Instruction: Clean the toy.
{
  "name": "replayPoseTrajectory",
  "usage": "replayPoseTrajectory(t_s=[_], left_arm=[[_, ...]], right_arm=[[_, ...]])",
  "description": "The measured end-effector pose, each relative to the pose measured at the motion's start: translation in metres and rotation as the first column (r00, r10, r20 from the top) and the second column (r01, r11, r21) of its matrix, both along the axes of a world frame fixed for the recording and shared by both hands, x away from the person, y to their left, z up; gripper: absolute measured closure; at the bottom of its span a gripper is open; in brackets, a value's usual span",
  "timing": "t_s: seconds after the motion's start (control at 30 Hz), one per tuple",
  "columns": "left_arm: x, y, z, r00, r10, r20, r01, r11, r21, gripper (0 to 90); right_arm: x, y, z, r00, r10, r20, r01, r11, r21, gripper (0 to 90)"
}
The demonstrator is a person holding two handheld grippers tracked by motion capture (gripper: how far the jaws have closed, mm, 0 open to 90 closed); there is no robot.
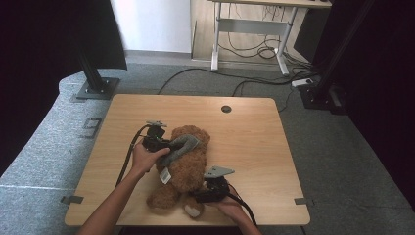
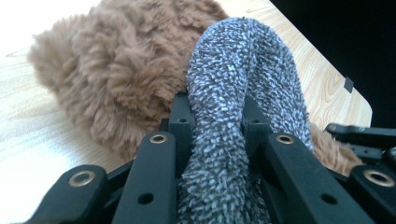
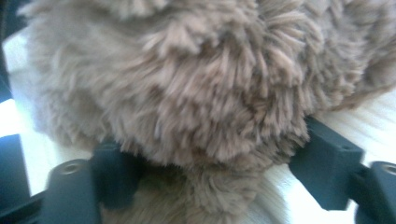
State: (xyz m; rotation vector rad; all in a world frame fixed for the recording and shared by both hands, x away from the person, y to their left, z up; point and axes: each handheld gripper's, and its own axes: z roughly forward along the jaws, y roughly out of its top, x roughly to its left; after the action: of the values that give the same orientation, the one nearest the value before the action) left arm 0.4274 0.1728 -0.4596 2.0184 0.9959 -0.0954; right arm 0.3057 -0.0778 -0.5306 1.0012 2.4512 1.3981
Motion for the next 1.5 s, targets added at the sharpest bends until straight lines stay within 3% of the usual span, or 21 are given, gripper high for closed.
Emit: replayPoseTrajectory(t_s=[0.07, 0.2, 0.33, 0.57, 0.73, 0.87, 0.97, 1.17, 1.43, 1.5], left_arm=[[-0.001, 0.001, 0.000, 1.0000, 0.002, -0.001, -0.002, 1.0000, 0.001, 71.8], [-0.003, 0.006, 0.001, 1.0000, 0.004, 0.001, -0.004, 1.0000, 0.006, 71.9], [-0.010, 0.009, 0.008, 0.9998, -0.015, 0.015, 0.015, 0.9999, -0.008, 72.0], [-0.016, 0.007, 0.037, 0.9957, -0.036, 0.085, 0.040, 0.9980, -0.048, 72.0], [-0.005, -0.002, 0.040, 0.9965, -0.041, 0.072, 0.046, 0.9970, -0.062, 72.0], [0.008, -0.016, 0.033, 0.9979, -0.052, 0.038, 0.055, 0.9963, -0.067, 71.8], [0.013, -0.030, 0.030, 0.9974, -0.066, 0.029, 0.067, 0.9969, -0.041, 71.6], [0.015, -0.051, 0.033, 0.9952, -0.084, 0.051, 0.082, 0.9962, 0.029, 71.7], [0.017, -0.055, 0.030, 0.9943, -0.050, 0.094, 0.040, 0.9936, 0.106, 72.5], [0.018, -0.052, 0.030, 0.9944, -0.037, 0.099, 0.027, 0.9941, 0.105, 72.6]], right_arm=[[0.000, 0.006, -0.002, 1.0000, 0.005, 0.002, -0.005, 1.000, -0.020, 33.9], [-0.002, 0.007, 0.000, 0.9977, 0.043, 0.052, -0.041, 0.998, -0.039, 55.5], [-0.005, -0.002, 0.005, 0.9937, 0.090, 0.067, -0.087, 0.995, -0.046, 65.7], [-0.009, -0.009, 0.007, 0.9905, 0.118, 0.072, -0.114, 0.992, -0.050, 68.1], [-0.009, -0.008, 0.007, 0.9897, 0.123, 0.073, -0.120, 0.992, -0.046, 68.0], [-0.009, -0.007, 0.007, 0.9891, 0.128, 0.073, -0.125, 0.991, -0.044, 68.2], [-0.009, -0.006, 0.006, 0.9884, 0.133, 0.074, -0.129, 0.990, -0.048, 68.6], [-0.008, -0.005, 0.004, 0.9886, 0.133, 0.070, -0.130, 0.990, -0.048, 69.1], [-0.007, -0.007, 0.004, 0.9900, 0.123, 0.069, -0.120, 0.992, -0.046, 71.9], [-0.006, -0.009, 0.004, 0.9914, 0.113, 0.066, -0.110, 0.993, -0.039, 74.1]])
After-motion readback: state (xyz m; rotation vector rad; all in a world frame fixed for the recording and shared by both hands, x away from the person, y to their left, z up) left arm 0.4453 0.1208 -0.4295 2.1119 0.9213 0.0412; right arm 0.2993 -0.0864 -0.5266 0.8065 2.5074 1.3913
